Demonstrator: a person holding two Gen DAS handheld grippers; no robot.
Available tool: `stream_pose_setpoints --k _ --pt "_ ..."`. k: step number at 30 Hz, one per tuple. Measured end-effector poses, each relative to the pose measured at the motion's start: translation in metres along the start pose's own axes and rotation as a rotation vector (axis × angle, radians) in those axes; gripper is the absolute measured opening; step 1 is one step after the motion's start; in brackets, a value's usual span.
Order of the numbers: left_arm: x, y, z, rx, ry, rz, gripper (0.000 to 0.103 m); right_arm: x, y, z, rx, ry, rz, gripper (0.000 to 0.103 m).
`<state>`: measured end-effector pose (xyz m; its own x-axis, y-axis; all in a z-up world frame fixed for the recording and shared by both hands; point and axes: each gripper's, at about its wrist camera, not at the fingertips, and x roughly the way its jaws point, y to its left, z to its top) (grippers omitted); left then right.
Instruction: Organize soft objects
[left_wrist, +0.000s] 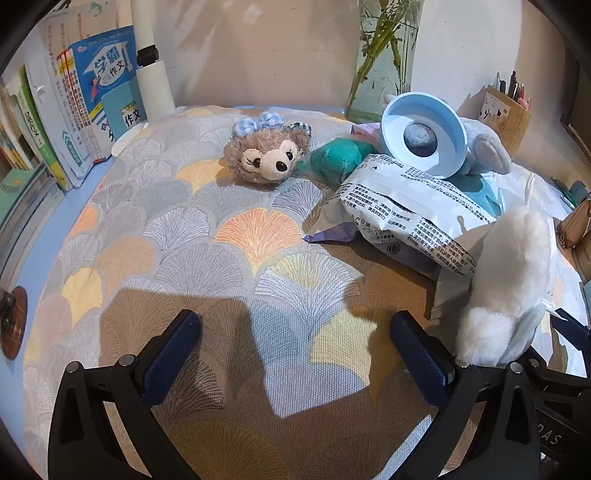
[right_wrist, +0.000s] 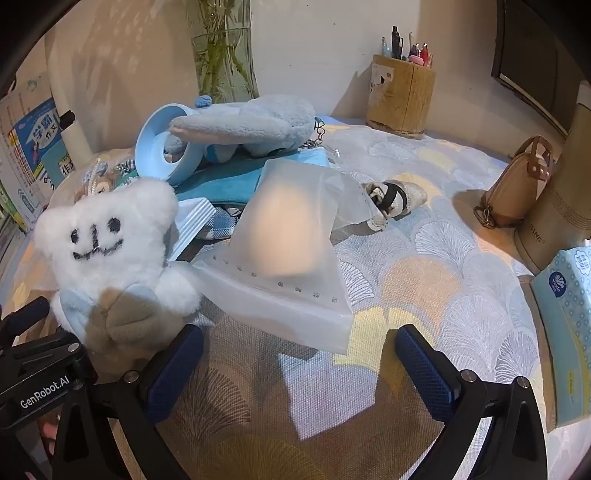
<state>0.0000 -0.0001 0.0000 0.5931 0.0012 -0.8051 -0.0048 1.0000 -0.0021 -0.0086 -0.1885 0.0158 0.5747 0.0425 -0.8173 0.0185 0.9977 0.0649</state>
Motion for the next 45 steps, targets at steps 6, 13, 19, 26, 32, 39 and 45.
stream_pose_setpoints --k 6,13,19,26,32,39,45 --pt "0.0 0.0 0.0 -0.001 0.001 -0.001 0.103 0.0001 0.0 0.0 -0.003 0.003 -0.004 0.103" --pt "0.0 0.0001 0.0 -0.001 0.001 -0.002 0.103 0.0001 -0.0002 -0.0001 -0.003 0.003 -0.004 0.103" --pt "0.0 0.0002 0.0 -0.001 0.001 -0.001 0.103 0.0001 -0.0003 -0.0002 -0.003 0.003 -0.004 0.103" --pt "0.0001 0.0001 0.0 -0.001 0.001 -0.001 0.103 0.0006 -0.0001 -0.0006 -0.003 0.003 -0.004 0.103" --pt "-0.0014 0.0024 -0.002 -0.001 0.0 0.0 0.103 0.0005 0.0012 -0.0002 0.001 0.003 -0.005 0.103" --pt "-0.0006 -0.0001 0.0012 -0.001 0.0 0.0 0.103 0.0011 0.0002 -0.0005 0.002 0.004 -0.005 0.103" --pt "-0.0007 0.0 0.0013 -0.001 0.0 0.0 0.103 0.0009 -0.0002 -0.0001 0.002 0.004 -0.005 0.103"
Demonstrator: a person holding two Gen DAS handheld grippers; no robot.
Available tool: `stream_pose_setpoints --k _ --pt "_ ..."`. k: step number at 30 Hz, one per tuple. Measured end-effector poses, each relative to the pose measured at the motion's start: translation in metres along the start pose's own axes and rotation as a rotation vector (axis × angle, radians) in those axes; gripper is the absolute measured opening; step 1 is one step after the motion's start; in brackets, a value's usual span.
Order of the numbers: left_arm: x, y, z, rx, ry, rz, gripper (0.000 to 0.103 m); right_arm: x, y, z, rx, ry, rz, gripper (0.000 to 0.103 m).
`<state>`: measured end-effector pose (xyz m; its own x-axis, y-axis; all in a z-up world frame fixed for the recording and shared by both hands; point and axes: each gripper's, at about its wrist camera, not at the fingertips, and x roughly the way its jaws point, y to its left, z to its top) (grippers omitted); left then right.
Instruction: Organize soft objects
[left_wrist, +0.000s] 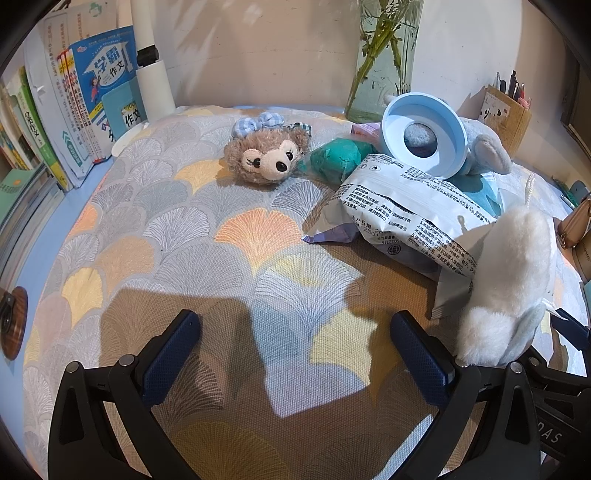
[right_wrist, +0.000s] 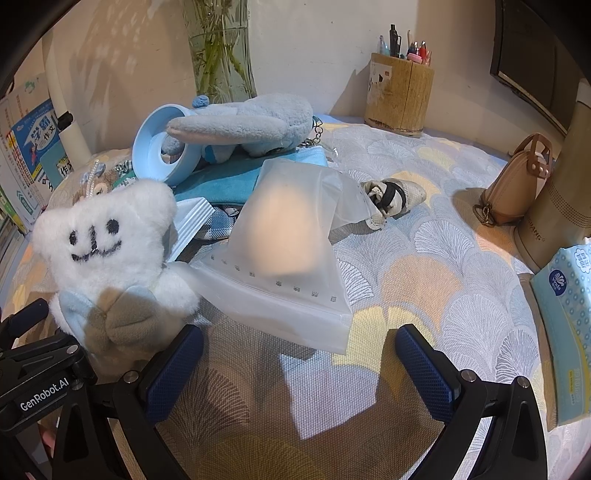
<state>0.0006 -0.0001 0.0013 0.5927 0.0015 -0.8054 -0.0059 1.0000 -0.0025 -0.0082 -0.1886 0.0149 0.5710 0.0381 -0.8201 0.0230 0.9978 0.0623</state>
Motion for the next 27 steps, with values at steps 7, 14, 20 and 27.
stream_pose_setpoints --k 7,14,20,27 --pt "0.0 -0.0001 0.0001 0.0 0.0 0.0 0.103 -0.0001 0.0 0.0001 0.0 0.0 0.0 0.103" --pt "-0.0005 -0.0002 0.0005 0.0 0.002 0.0 0.103 -0.0008 0.0 0.0008 0.0 0.001 0.0 0.103" --pt "-0.0017 0.0007 0.0014 0.0 0.001 0.0 0.103 -0.0006 0.0 0.0001 0.0 0.0 0.0 0.103" --pt "-0.0031 0.0007 0.0023 0.0 0.001 0.0 0.103 -0.0002 -0.0001 -0.0003 0.0 0.0 0.0 0.103"
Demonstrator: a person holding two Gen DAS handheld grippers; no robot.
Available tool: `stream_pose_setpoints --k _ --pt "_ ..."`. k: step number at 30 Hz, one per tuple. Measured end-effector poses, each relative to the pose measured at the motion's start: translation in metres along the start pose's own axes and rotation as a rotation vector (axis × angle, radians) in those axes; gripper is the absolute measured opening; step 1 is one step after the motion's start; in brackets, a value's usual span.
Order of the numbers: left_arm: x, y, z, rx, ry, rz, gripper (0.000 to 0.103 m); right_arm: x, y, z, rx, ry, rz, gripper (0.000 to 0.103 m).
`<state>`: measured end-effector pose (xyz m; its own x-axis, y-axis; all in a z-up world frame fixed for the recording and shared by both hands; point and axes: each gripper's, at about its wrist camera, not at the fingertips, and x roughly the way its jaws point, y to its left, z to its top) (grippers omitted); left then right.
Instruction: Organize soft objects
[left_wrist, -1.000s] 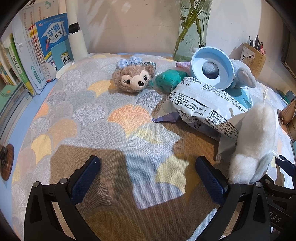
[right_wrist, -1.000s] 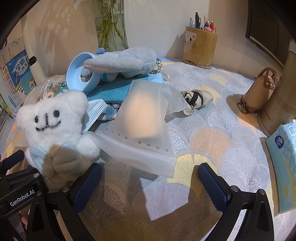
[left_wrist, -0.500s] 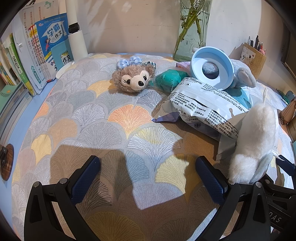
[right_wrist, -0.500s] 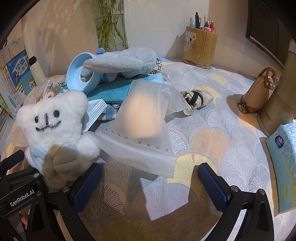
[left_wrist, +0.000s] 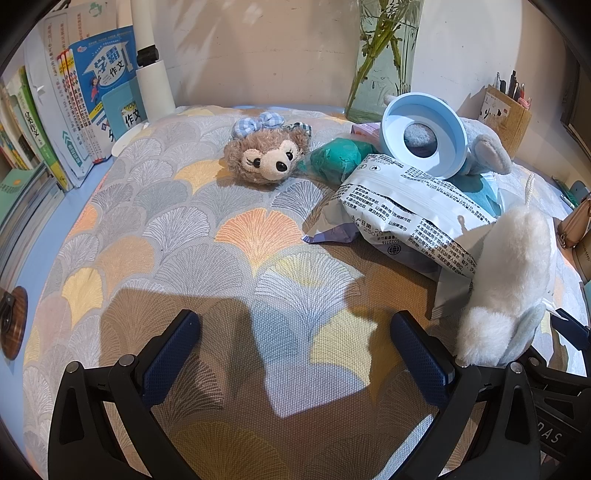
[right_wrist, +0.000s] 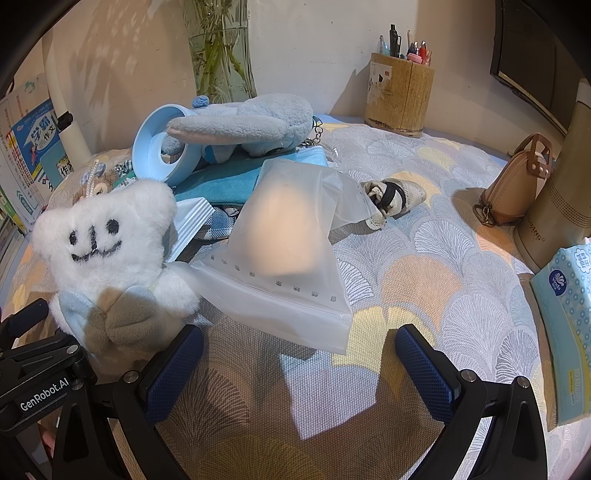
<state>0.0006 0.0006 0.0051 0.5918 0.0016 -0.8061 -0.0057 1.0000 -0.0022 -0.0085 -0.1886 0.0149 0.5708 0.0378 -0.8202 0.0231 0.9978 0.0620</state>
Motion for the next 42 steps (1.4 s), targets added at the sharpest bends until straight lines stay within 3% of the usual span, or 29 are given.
stream_pose_setpoints --k 28,33,36,38,40,42 --pt "0.001 0.0 0.0 -0.001 0.001 -0.006 0.103 -0.001 0.0 -0.002 -0.004 0.01 0.006 0.103" --pt "-0.015 0.005 -0.014 0.104 0.047 -0.088 0.103 -0.018 -0.01 -0.02 -0.11 0.057 0.106 0.103" --pt "-0.038 0.016 -0.024 0.064 0.067 -0.181 0.102 -0.031 -0.026 -0.032 -0.135 0.064 0.192 0.103" --pt "-0.052 0.016 -0.024 0.021 0.042 -0.259 0.102 -0.037 -0.049 -0.029 -0.051 0.058 0.323 0.103" --pt "-0.064 0.003 -0.019 0.046 -0.008 -0.252 0.102 -0.037 -0.067 -0.019 0.036 0.057 0.402 0.103" --pt "-0.07 -0.019 -0.017 0.106 -0.049 -0.207 0.102 -0.04 -0.074 -0.005 0.063 0.019 0.393 0.103"
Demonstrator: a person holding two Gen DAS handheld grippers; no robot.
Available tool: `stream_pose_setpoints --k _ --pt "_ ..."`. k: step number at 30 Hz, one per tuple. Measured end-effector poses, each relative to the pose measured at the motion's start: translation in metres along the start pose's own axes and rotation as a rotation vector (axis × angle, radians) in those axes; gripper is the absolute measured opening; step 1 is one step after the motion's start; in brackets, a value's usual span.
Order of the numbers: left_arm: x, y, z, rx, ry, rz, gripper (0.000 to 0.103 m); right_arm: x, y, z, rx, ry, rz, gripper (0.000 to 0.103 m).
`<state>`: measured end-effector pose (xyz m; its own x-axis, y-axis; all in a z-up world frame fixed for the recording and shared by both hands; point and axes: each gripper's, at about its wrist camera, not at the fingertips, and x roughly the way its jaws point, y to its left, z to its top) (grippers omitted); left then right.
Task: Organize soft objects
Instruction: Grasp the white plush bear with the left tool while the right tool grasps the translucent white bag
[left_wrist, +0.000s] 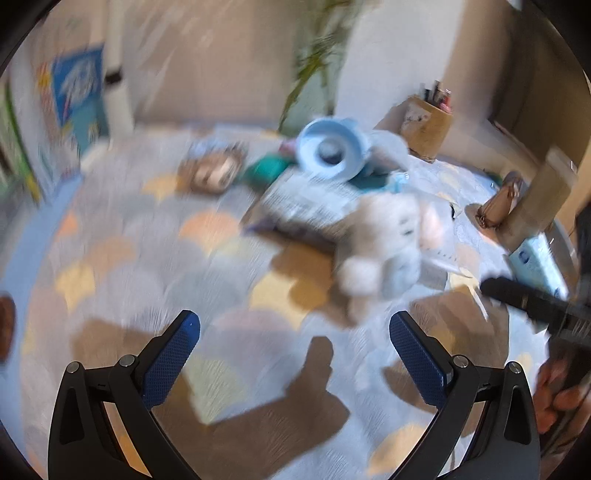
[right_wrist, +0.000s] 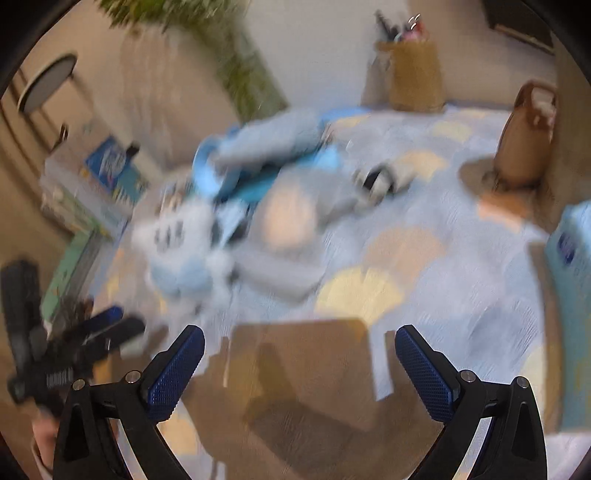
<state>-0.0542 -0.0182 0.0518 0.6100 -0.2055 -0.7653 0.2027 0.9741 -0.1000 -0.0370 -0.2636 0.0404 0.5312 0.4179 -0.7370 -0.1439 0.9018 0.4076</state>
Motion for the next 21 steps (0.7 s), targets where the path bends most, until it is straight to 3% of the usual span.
stream_pose_setpoints --k 5,8,11,13,14,15,16,21 --pt "0.014 -0.034 0.008 0.043 -0.012 0.002 0.102 0.006 0.007 0.029 0.041 -0.054 0.08 0.103" --pt "0.027 -0.046 0.007 0.057 -0.016 0.028 0.102 0.019 0.009 0.041 0.054 -0.082 0.057 0.102" --pt "0.037 -0.047 0.007 0.041 -0.003 0.016 0.102 0.038 0.005 0.049 0.094 -0.046 0.06 0.089" --pt "0.042 -0.044 0.005 0.011 -0.003 0.009 0.1 0.049 0.005 0.049 0.096 -0.027 0.078 0.075" --pt "0.043 -0.042 0.005 -0.003 -0.007 -0.008 0.086 0.053 0.006 0.048 0.088 -0.033 0.07 0.07" --pt "0.041 -0.039 0.004 -0.014 -0.019 -0.037 0.069 0.056 0.006 0.046 0.08 -0.037 0.06 0.055" --pt "0.04 -0.037 0.003 -0.023 -0.028 -0.062 0.038 0.058 0.006 0.044 0.074 -0.042 0.057 0.048" --pt "0.027 -0.032 -0.002 -0.053 -0.073 -0.112 0.033 0.056 0.0 0.035 0.087 -0.091 0.139 0.041"
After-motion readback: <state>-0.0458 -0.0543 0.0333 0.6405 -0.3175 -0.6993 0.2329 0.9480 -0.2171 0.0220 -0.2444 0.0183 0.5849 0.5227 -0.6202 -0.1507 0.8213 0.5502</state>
